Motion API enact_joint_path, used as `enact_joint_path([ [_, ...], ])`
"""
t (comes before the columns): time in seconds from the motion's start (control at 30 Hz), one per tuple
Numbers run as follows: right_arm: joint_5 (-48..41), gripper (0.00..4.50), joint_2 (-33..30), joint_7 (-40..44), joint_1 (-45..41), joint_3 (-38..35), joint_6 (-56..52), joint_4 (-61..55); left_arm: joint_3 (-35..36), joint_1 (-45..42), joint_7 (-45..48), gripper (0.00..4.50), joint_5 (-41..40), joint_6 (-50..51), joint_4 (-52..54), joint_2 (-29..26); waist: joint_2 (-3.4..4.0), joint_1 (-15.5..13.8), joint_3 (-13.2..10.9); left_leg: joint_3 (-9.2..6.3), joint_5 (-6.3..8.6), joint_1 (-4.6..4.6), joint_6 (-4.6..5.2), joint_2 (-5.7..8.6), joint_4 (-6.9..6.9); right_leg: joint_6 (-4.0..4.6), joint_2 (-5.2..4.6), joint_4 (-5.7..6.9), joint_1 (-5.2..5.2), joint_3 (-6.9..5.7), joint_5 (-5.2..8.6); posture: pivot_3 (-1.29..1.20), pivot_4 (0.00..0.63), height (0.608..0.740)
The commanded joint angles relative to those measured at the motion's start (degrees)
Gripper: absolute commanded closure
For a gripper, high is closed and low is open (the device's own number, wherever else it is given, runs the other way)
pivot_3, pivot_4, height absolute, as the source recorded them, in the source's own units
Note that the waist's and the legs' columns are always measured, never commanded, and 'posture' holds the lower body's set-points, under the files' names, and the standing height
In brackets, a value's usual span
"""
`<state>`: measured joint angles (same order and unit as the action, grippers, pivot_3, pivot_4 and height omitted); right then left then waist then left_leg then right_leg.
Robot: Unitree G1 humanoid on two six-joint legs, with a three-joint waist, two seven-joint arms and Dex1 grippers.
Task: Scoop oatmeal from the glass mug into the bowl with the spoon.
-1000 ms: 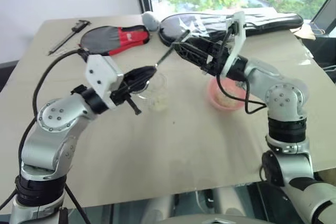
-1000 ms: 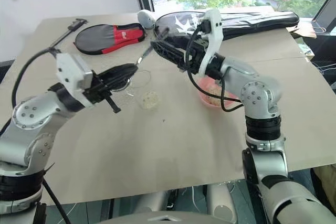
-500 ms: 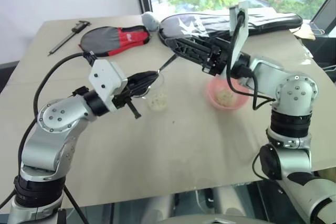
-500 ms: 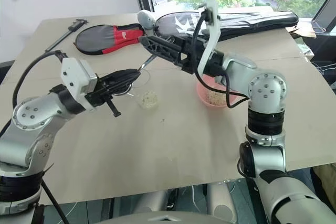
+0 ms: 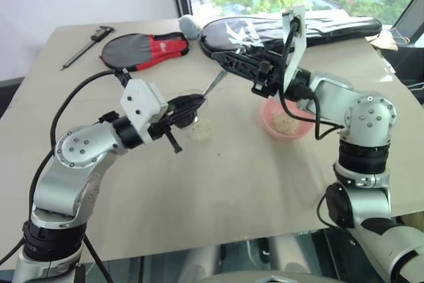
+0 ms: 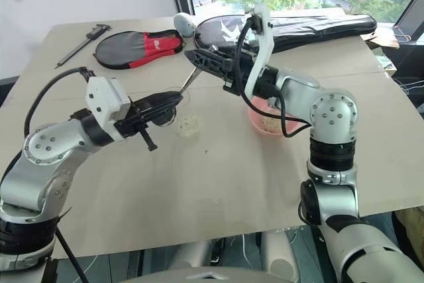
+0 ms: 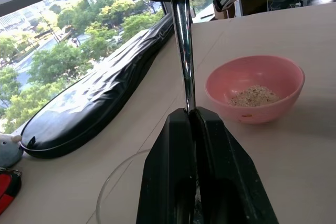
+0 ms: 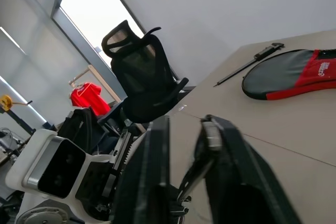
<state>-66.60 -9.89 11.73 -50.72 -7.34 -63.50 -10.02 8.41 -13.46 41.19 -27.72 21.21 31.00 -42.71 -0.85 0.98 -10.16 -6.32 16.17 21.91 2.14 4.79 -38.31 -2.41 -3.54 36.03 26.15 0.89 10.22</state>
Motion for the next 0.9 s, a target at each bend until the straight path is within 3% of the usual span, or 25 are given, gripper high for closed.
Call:
enact_joint_path([
  [0.03, 0.0, 4.40, -0.2, -0.6, -1.2, -0.5, 0.7, -0.5, 0.4, -1.2, -1.1, 4.50, -0.2, 0.6, 1.8, 0.5, -0.01, 0.0, 0.0, 0.01, 0.00, 0.00, 0.00, 0.00, 0.00, 0.00, 0.00, 0.02, 0.01, 0.01, 0.00, 0.00, 0.150, 0.740],
  [0.27, 0.0, 4.40, -0.9, -1.9, -1.4, -1.5, 0.1, 0.7, 0.3, -2.7, -1.8, 4.50, -0.3, 2.6, 1.9, 1.3, -0.01, 0.0, 0.0, 0.02, 0.00, -0.02, 0.00, 0.00, -0.03, 0.00, 0.00, 0.08, 0.00, 0.01, 0.00, 0.00, 0.150, 0.740],
  [0.37, -2.5, 4.50, -1.2, -3.4, -2.0, -3.3, -1.0, 2.0, 1.0, -2.9, -2.9, 3.54, -0.7, 3.3, 2.5, 2.1, -0.02, 0.0, 0.0, 0.02, 0.00, -0.03, 0.00, 0.00, -0.03, 0.00, 0.00, 0.11, 0.00, 0.01, 0.00, 0.00, 0.150, 0.740],
  [0.5, -8.3, 4.50, 0.3, -7.7, -2.8, -6.0, -2.2, 4.6, 3.3, -2.0, -5.4, 1.67, -1.8, 3.6, 4.1, 3.3, 0.00, 0.0, 0.0, 0.05, 0.00, -0.03, 0.00, 0.00, -0.05, 0.00, -0.01, 0.15, 0.00, 0.04, 0.00, 0.00, 0.150, 0.740],
  [0.9, -18.8, 4.50, 1.8, -16.1, -4.8, -7.9, -1.6, 9.7, 17.0, 6.1, -9.6, 1.67, -12.2, 7.0, 10.3, 4.3, 0.00, 0.0, 0.0, 0.13, -0.01, -0.07, 0.00, 0.00, -0.08, 0.01, 0.00, 0.25, 0.02, 0.11, 0.00, 0.00, 0.150, 0.740],
])
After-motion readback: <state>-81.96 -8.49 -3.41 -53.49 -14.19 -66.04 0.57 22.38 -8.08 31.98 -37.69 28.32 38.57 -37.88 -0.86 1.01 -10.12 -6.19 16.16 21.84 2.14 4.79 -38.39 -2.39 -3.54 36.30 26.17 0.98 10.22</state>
